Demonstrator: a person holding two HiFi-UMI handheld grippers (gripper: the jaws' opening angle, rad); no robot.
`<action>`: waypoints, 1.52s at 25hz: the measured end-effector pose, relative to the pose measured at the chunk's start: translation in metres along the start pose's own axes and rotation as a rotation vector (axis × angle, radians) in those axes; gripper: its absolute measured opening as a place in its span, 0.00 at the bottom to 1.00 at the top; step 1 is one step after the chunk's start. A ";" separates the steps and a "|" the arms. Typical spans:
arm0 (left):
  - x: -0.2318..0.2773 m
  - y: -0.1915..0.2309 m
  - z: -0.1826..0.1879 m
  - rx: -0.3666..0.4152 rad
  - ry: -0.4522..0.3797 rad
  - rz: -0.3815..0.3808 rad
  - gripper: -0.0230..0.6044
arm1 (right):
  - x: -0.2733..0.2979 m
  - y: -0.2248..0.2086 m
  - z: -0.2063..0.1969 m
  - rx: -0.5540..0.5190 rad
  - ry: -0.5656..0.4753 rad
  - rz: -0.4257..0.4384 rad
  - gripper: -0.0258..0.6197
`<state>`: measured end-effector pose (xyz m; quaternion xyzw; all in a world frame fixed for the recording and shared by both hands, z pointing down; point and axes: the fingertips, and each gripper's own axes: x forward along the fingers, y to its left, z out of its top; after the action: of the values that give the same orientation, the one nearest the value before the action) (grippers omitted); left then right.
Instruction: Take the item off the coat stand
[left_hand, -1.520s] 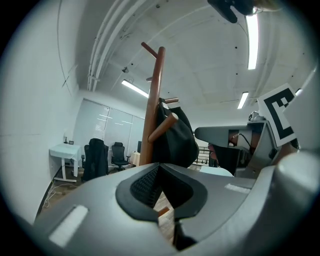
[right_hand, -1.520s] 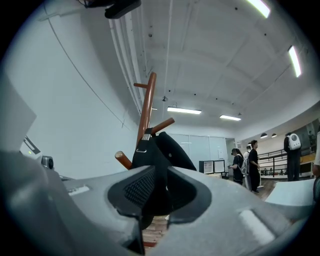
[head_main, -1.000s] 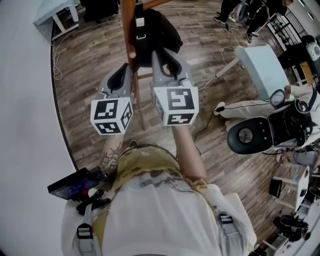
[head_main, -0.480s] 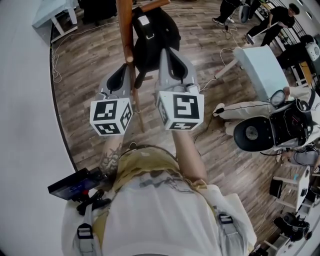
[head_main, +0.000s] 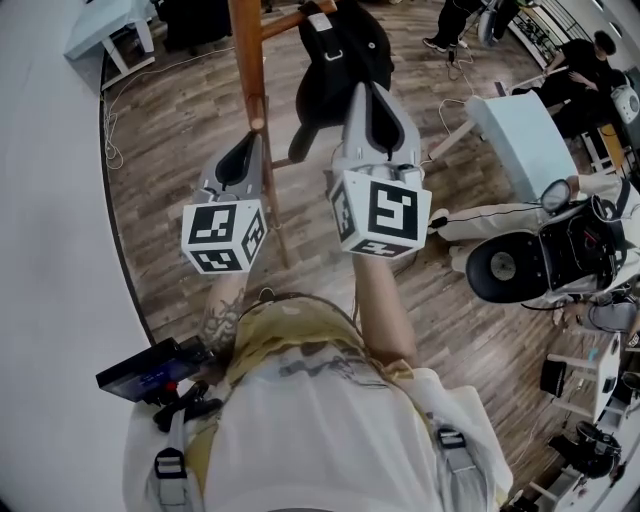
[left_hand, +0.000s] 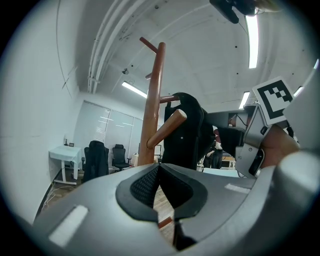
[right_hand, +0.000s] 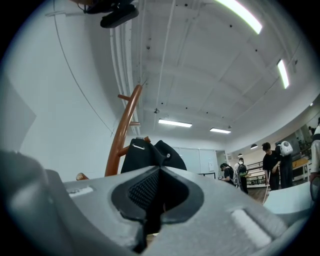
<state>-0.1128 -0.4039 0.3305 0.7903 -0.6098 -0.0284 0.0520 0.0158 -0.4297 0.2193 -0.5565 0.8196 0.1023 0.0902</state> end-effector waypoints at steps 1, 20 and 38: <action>0.000 0.000 0.000 0.000 0.000 0.000 0.03 | -0.001 -0.004 0.003 0.002 -0.010 -0.015 0.04; 0.007 -0.022 -0.001 -0.005 0.030 -0.053 0.03 | -0.034 -0.036 -0.025 -0.007 0.073 -0.128 0.04; 0.010 -0.046 -0.005 -0.003 0.040 -0.132 0.03 | -0.066 -0.007 -0.070 0.009 0.181 -0.106 0.04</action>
<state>-0.0651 -0.4012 0.3306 0.8291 -0.5552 -0.0169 0.0630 0.0444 -0.3919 0.3035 -0.6056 0.7943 0.0432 0.0235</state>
